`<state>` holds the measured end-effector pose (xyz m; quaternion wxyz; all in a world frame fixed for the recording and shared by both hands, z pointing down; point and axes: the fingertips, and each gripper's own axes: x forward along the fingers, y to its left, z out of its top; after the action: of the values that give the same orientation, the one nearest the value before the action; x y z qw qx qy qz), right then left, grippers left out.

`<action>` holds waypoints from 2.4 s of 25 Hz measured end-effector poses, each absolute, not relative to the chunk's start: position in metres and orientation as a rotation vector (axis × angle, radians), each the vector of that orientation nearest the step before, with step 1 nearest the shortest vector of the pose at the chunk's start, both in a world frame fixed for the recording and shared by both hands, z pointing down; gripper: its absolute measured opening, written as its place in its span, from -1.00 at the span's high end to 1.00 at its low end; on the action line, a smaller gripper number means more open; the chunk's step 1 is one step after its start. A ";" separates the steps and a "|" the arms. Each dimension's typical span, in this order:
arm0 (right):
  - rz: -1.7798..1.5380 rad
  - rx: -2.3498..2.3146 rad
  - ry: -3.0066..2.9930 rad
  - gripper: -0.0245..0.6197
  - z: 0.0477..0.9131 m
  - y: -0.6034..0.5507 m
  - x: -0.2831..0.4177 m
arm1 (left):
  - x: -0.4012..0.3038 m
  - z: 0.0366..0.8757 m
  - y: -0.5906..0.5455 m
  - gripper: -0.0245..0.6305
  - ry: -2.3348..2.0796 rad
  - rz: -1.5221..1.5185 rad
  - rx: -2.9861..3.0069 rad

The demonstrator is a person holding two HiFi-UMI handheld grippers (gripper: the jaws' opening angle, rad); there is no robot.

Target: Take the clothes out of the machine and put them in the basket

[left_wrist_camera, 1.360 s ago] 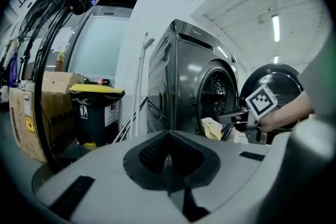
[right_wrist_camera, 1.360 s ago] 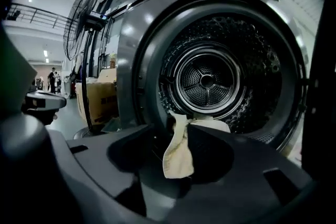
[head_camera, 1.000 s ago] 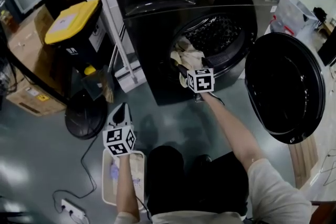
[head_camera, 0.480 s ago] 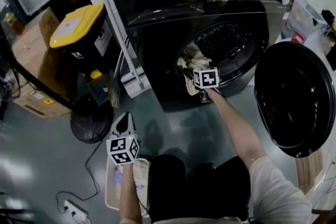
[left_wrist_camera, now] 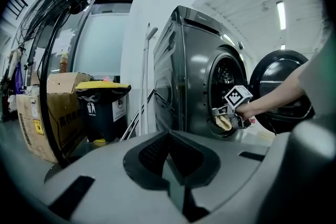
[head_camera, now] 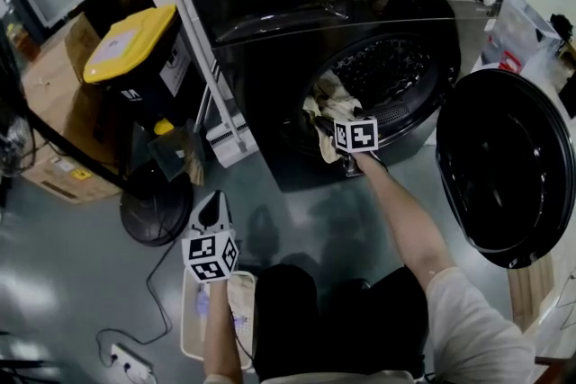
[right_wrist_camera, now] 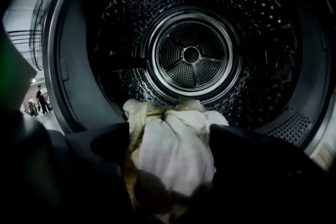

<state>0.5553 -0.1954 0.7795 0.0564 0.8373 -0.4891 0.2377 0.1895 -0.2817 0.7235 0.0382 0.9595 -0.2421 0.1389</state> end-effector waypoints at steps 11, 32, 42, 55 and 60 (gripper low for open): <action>0.700 2.462 -1.507 0.53 0.773 -0.200 0.531 | 0.182 0.713 -0.282 0.86 -0.753 0.399 2.948; 0.424 2.595 -1.547 0.61 0.692 -0.090 0.486 | 0.230 0.687 -0.234 0.87 -0.541 0.294 3.002; 0.251 2.700 -1.569 0.61 0.647 -0.043 0.466 | 0.256 0.685 -0.218 0.87 -0.455 0.291 3.037; 0.261 2.729 -1.569 0.61 0.636 -0.038 0.480 | 0.314 0.668 -0.204 0.87 -0.414 0.341 3.024; 0.282 2.742 -1.546 0.61 0.589 -0.029 0.472 | 0.317 0.624 -0.192 0.87 -0.386 0.371 2.999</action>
<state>0.4717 -0.0287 0.5893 -0.0094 0.8676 -0.4891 0.0893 0.3175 -0.1916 0.6240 0.0475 0.9833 -0.1267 0.1218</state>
